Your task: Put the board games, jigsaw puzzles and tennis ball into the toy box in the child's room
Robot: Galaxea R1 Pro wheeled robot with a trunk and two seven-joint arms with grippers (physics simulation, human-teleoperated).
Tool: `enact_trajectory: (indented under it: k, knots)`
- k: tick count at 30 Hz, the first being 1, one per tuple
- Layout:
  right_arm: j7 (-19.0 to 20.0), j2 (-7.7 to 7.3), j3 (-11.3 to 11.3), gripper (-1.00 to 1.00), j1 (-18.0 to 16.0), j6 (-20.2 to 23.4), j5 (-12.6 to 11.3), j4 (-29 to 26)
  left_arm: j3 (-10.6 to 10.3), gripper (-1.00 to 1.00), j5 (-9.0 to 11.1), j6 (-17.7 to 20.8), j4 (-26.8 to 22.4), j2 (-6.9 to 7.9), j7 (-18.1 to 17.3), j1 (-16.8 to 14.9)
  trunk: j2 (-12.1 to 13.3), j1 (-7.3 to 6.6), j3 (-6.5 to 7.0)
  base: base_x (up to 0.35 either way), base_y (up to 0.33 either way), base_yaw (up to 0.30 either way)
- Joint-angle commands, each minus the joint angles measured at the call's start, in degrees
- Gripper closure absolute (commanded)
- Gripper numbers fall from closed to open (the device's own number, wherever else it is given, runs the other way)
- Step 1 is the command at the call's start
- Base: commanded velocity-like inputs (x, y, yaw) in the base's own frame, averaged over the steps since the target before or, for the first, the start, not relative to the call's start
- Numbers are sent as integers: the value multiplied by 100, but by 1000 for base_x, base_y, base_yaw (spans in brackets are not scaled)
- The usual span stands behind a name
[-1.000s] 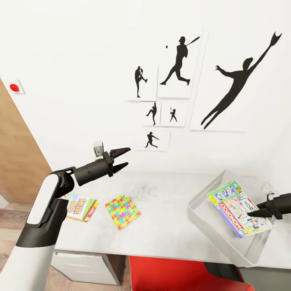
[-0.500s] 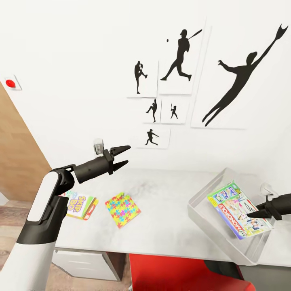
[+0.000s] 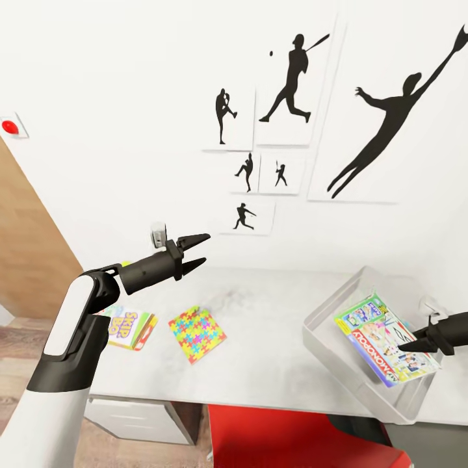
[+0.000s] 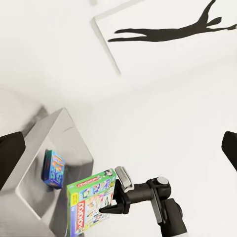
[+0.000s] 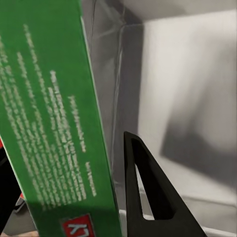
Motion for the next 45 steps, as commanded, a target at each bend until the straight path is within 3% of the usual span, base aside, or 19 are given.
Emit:
enact_trajectory:
  k: [1, 18, 45]
  knots:
    - [34, -3, 9, 100, -9, 61, 35, -3, -4, -100, 62, 1, -4, 3, 58, -6, -13, 3, -21, 0, 0, 0]
    - [25, -3, 9, 100, -9, 56, 64, -3, -4, -100, 56, 1, -4, -2, 69, -26, -13, 3, -174, 0, 0, 0]
    - [23, 37, 9, 100, -27, 53, 66, -131, -4, -100, 53, 1, 2, -6, 69, -34, -13, 3, -275, 0, 0, 0]
